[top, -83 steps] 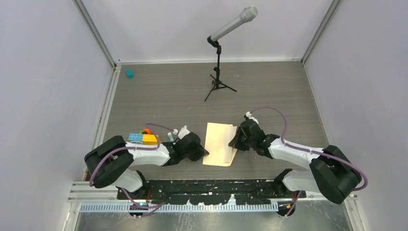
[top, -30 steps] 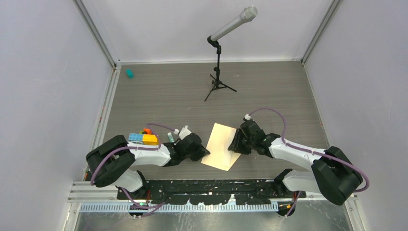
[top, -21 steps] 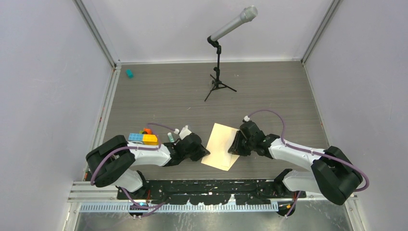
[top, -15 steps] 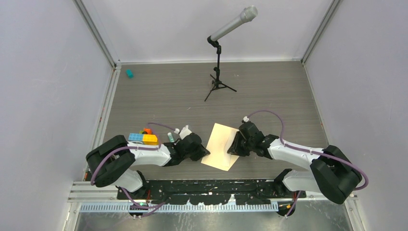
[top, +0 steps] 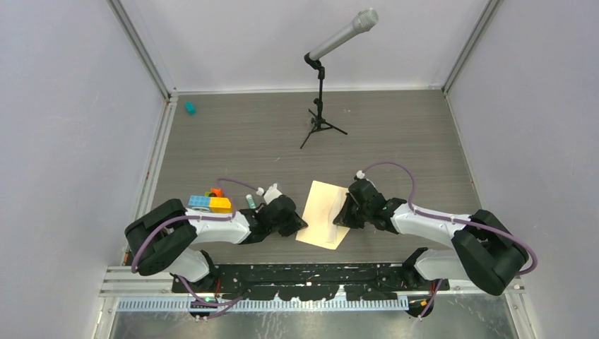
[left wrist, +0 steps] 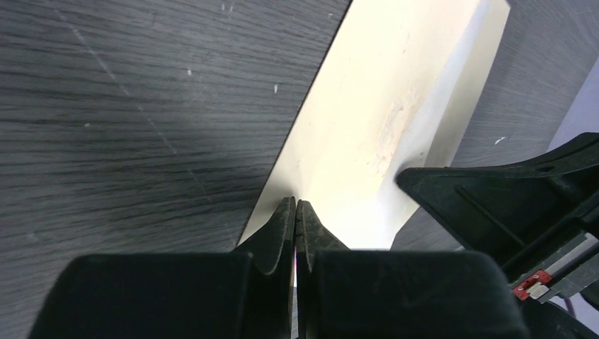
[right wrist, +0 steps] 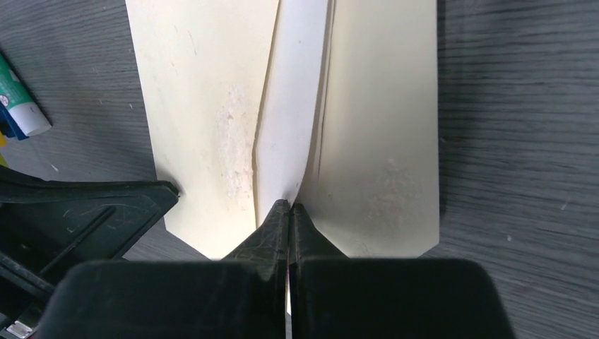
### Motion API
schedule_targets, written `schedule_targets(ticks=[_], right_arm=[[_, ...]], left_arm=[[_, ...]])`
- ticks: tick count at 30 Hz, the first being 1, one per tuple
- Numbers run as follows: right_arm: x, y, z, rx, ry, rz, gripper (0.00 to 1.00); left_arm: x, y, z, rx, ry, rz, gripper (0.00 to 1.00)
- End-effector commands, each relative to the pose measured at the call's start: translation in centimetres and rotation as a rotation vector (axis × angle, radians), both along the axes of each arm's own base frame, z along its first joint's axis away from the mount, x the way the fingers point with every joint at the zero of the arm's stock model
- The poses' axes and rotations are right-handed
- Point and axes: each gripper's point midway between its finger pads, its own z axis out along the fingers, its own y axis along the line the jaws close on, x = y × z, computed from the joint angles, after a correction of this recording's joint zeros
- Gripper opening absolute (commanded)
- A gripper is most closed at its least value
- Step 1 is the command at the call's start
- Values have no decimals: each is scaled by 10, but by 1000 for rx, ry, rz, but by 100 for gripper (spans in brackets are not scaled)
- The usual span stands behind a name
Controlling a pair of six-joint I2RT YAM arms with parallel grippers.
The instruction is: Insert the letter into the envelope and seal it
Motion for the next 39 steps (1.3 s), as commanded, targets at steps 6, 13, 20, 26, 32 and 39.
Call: schedule_targets(ticks=[6, 13, 20, 26, 32, 39], right_arm=[[21, -1, 18, -20, -152, 23, 1], [19, 10, 13, 3, -154, 106, 1], [20, 26, 20, 26, -196, 254, 1], [24, 31, 19, 20, -190, 273, 1], [29, 34, 18, 24, -191, 255, 1], [32, 35, 17, 70, -198, 185, 1]], left_arm=[[-5, 29, 7, 142, -59, -45, 0], [18, 24, 17, 222, -128, -114, 9], [36, 33, 24, 306, -161, -173, 24], [32, 38, 11, 357, -139, -224, 28], [26, 25, -1, 299, -105, -251, 25], [15, 11, -1, 215, -72, -239, 19]])
